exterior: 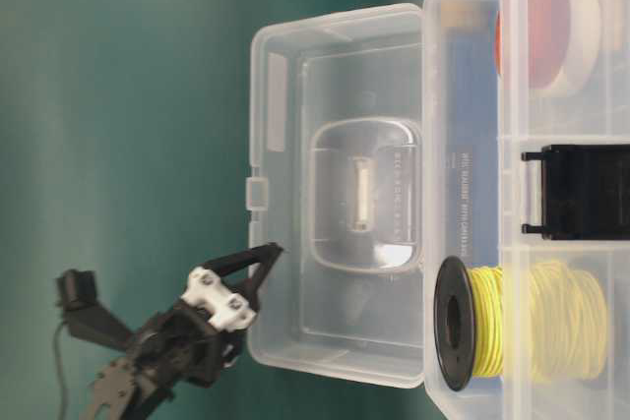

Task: Close the tool box with the left arm.
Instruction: 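Move the left gripper up behind the raised clear lid of the tool box, then push the clear lid forward and down with the left gripper to shut it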

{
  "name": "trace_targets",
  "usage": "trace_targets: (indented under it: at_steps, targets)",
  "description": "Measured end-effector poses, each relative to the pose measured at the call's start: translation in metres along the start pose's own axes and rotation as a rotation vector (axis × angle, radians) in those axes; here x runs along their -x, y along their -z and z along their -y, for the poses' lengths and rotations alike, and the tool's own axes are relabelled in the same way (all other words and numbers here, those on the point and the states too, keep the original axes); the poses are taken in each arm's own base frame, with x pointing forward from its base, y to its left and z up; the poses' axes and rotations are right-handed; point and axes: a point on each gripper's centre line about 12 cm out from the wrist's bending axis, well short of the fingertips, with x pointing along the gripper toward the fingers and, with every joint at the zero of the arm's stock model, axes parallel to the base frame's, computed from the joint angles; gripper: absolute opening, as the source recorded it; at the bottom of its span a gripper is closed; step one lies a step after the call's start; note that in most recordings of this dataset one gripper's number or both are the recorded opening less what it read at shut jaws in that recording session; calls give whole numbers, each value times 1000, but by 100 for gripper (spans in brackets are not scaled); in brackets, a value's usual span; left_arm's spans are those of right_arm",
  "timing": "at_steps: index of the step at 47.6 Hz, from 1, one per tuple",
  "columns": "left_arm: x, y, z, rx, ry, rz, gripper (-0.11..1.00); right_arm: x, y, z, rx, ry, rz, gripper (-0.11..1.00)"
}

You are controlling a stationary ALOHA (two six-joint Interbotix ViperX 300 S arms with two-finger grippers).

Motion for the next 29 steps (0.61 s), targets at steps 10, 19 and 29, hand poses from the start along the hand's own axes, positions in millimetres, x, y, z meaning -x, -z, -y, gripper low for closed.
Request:
trace_targets:
  at_steps: [10,19,29]
  targets:
    - [29,-8,28,-25,59,-3,92,0,0,0,0,0,-2,0]
    - [52,-7,51,-55,108,5,92,0,0,0,0,0,0,0]
    - [75,2,84,-69,181,16,92,0,0,0,1,1,-2,0]
